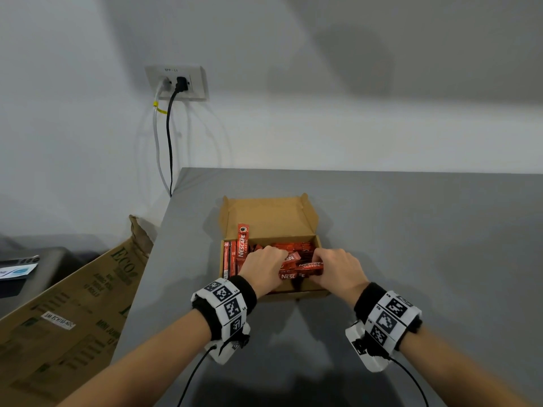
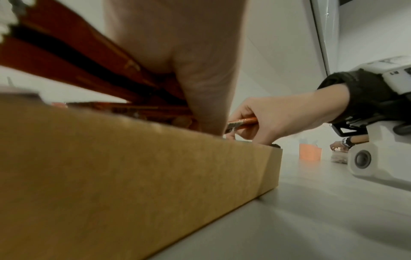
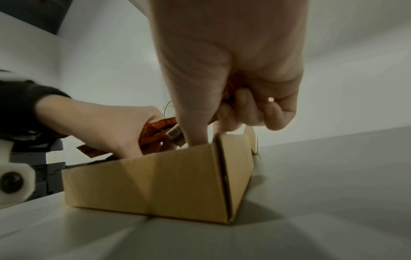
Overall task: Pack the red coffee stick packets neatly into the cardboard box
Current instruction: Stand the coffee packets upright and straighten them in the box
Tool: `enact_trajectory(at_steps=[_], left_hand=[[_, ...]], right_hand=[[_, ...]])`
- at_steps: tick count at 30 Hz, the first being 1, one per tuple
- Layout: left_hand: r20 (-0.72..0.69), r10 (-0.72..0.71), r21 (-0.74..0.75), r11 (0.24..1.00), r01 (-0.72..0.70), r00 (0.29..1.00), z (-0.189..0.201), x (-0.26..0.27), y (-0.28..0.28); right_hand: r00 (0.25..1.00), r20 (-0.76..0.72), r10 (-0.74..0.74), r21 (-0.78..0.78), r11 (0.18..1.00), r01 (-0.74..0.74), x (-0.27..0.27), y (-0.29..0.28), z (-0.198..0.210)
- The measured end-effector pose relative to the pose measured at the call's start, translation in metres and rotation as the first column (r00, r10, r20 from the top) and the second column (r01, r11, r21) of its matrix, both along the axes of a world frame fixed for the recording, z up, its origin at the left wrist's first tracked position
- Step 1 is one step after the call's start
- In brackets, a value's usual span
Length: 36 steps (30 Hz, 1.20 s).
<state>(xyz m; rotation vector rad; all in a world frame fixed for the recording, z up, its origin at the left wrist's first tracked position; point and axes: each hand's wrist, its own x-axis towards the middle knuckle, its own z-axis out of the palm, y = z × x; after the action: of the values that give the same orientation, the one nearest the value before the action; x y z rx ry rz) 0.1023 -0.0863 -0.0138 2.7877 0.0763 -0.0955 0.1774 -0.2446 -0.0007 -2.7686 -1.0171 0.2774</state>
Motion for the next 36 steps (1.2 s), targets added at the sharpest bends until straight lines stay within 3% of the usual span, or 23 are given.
enact_trajectory(at_steps=[3, 6, 11, 14, 19, 22, 25, 28, 33, 36], left_hand=[[-0.006, -0.015, -0.036, 0.999, 0.014, 1.000, 0.003, -0.002, 0.004], [0.051, 0.030, -0.214, 0.977, -0.019, 0.998, 0.014, -0.004, 0.009], [0.111, 0.211, -0.534, 0.837, -0.121, 0.971, 0.024, -0.003, 0.008], [0.064, 0.289, -0.588, 0.784, -0.198, 0.955, 0.024, 0.000, 0.011], [0.038, 0.357, -0.614, 0.745, -0.260, 0.933, 0.021, -0.006, 0.017], [0.033, 0.412, -0.642, 0.707, -0.297, 0.911, 0.019, -0.010, 0.019], [0.022, 0.402, -0.631, 0.716, -0.299, 0.915, 0.018, -0.013, 0.020], [-0.024, 0.345, -0.604, 0.743, -0.288, 0.938, 0.021, -0.017, 0.022], [-0.081, 0.188, -0.494, 0.846, -0.203, 0.979, 0.025, -0.017, 0.019], [-0.080, 0.161, -0.377, 0.908, -0.180, 0.984, 0.019, -0.014, 0.015]], right_hand=[[1.000, -0.009, 0.002, 0.008, 1.000, -0.002, -0.002, -0.001, 0.002], [1.000, 0.028, -0.007, 0.118, 0.993, 0.003, -0.005, -0.002, 0.007], [0.995, 0.035, 0.089, 0.175, 0.980, -0.094, -0.010, 0.006, 0.007], [0.988, 0.041, 0.151, 0.199, 0.967, -0.156, -0.007, 0.007, 0.006], [0.954, -0.179, 0.240, 0.330, 0.928, -0.172, 0.001, -0.005, 0.008], [0.946, -0.193, 0.262, 0.447, 0.881, -0.153, 0.010, -0.013, 0.002], [0.955, -0.124, 0.269, 0.483, 0.857, -0.178, 0.013, -0.015, -0.001], [0.960, -0.044, 0.275, 0.422, 0.877, -0.232, 0.020, -0.019, -0.004], [0.937, -0.127, 0.325, 0.225, 0.929, -0.292, 0.023, -0.024, -0.004], [0.941, -0.098, 0.323, 0.183, 0.936, -0.302, 0.019, -0.023, -0.003]])
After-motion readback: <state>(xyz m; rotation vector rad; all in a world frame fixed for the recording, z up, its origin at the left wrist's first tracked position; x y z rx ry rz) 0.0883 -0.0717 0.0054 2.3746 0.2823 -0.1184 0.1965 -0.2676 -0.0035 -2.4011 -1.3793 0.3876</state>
